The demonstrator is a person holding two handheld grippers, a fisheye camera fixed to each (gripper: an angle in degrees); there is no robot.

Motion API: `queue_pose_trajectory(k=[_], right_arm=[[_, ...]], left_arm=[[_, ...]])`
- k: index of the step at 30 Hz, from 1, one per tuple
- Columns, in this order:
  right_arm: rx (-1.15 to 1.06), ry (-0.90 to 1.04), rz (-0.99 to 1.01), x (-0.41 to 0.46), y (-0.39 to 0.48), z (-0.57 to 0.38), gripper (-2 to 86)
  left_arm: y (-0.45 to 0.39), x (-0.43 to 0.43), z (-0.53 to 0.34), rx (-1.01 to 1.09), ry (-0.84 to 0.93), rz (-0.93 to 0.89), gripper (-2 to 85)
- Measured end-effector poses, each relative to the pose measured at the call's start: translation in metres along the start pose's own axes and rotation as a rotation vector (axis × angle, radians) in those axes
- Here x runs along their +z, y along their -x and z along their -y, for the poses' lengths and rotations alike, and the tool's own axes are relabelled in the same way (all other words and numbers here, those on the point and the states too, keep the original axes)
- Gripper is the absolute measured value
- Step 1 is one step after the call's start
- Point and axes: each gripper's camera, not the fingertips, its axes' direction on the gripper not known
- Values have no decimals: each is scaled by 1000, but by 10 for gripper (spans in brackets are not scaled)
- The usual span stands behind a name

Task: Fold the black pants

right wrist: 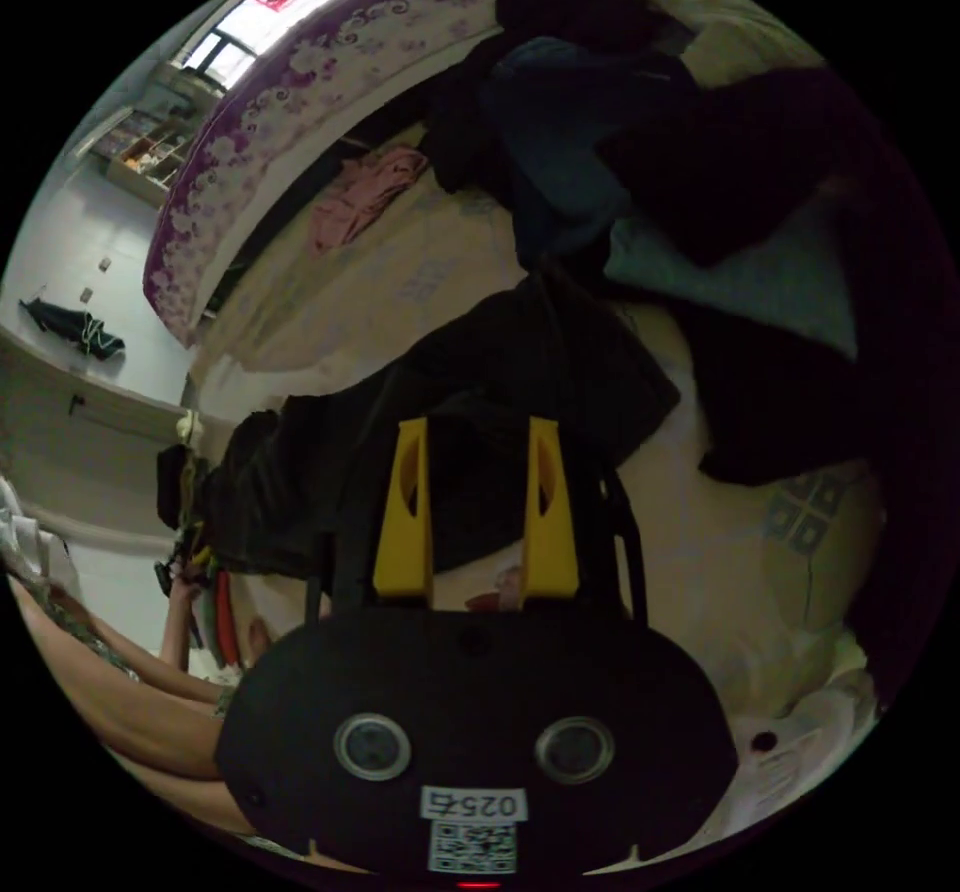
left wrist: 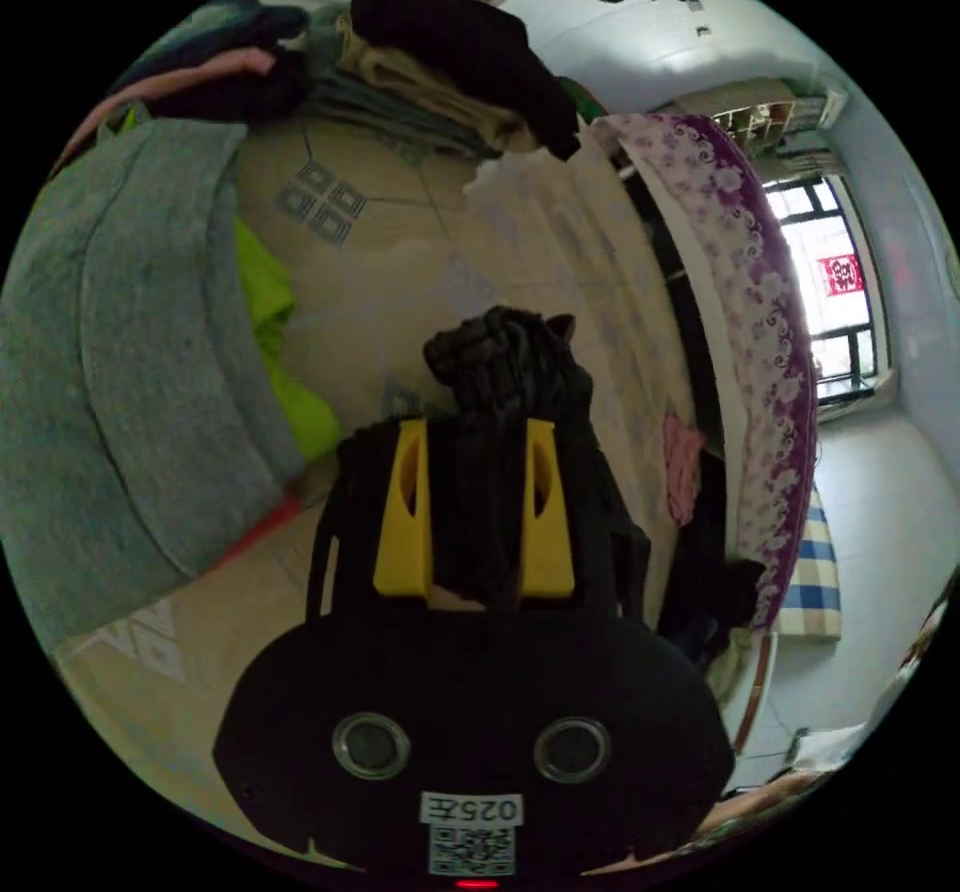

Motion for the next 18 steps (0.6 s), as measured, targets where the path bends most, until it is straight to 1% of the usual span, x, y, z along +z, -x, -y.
queue_pose_trajectory(k=[1, 4, 6, 8, 10, 13, 15, 18], right_arm=[[48, -25, 19, -9, -12, -7, 138], [172, -97, 71, -30, -46, -26, 138], [218, -132, 97, -41, -65, -34, 138], [243, -141, 115, -49, -89, -38, 142], [263, -148, 114, -54, -107, -36, 148], [279, -173, 114, -64, -131, -33, 155], [314, -176, 145, -66, -148, -32, 157], [422, -201, 234, -70, -183, -32, 153]], left_arm=[[0, -5, 3, 23, -17, 32, 77], [-7, -24, 10, 101, -38, 24, 14], [-10, -38, 13, 98, -34, -36, -5], [-6, -61, 14, 20, -27, -168, -14], [-1, -78, 13, -26, -13, -215, -15], [14, -108, 9, -65, -34, -175, -15], [28, -120, 7, -88, -35, -153, -15], [55, -130, 7, -123, -9, -121, -16]])
